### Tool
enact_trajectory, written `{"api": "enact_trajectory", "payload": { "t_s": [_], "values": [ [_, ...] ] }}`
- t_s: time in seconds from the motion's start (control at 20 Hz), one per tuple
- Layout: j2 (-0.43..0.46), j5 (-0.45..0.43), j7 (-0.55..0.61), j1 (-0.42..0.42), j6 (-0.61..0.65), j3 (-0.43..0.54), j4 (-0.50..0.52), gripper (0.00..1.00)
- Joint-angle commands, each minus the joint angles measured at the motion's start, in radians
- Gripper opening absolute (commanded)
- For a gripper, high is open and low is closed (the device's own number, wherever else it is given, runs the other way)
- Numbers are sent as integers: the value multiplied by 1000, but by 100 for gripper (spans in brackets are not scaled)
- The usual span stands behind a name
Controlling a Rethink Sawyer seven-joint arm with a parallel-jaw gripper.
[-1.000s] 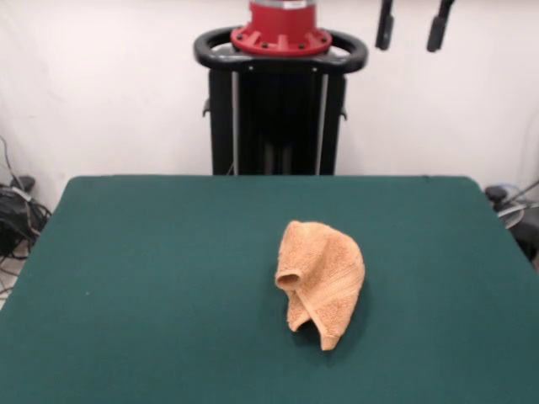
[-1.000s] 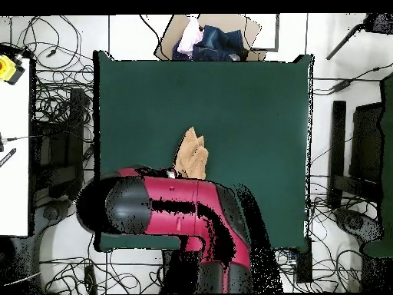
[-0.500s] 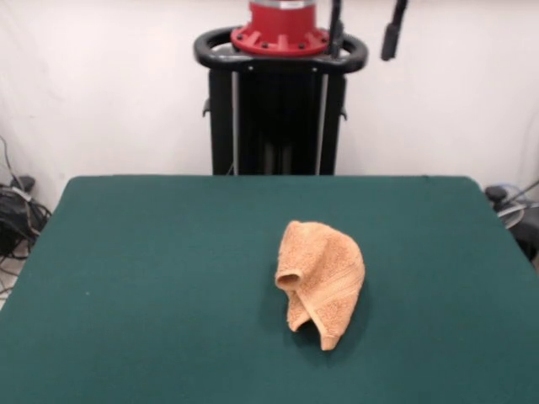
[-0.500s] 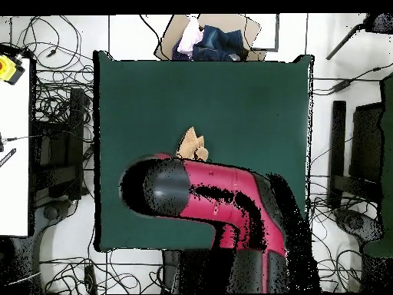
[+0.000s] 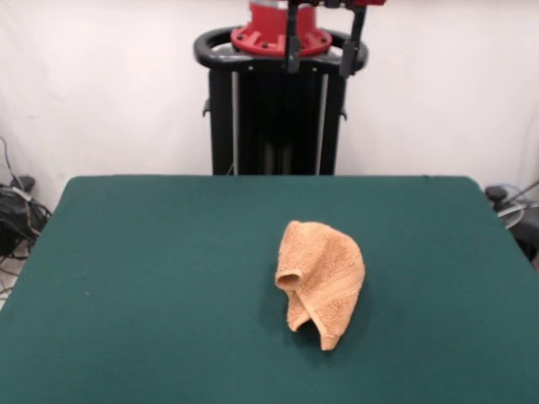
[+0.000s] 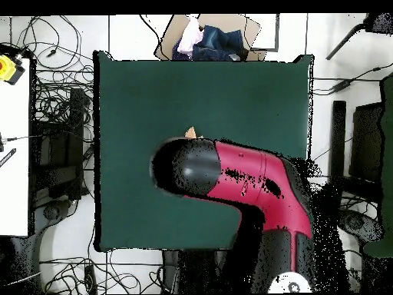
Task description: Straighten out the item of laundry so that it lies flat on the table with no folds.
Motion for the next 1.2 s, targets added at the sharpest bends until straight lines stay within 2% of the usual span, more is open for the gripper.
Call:
{"api": "enact_trajectory", "payload": {
  "t_s": [0.05,0.35,0.65,0.8,1.2],
  "values": [
    [56,-42,99,15,94,29,2,100],
    [94,-52,112,18,71,16,-17,100],
    [146,-37,79,-34,98,26,-98,100],
    [198,-39,61,-66,115,32,-165,100],
    [401,-52,-41,-156,-12,113,-306,100]
  ]
}}
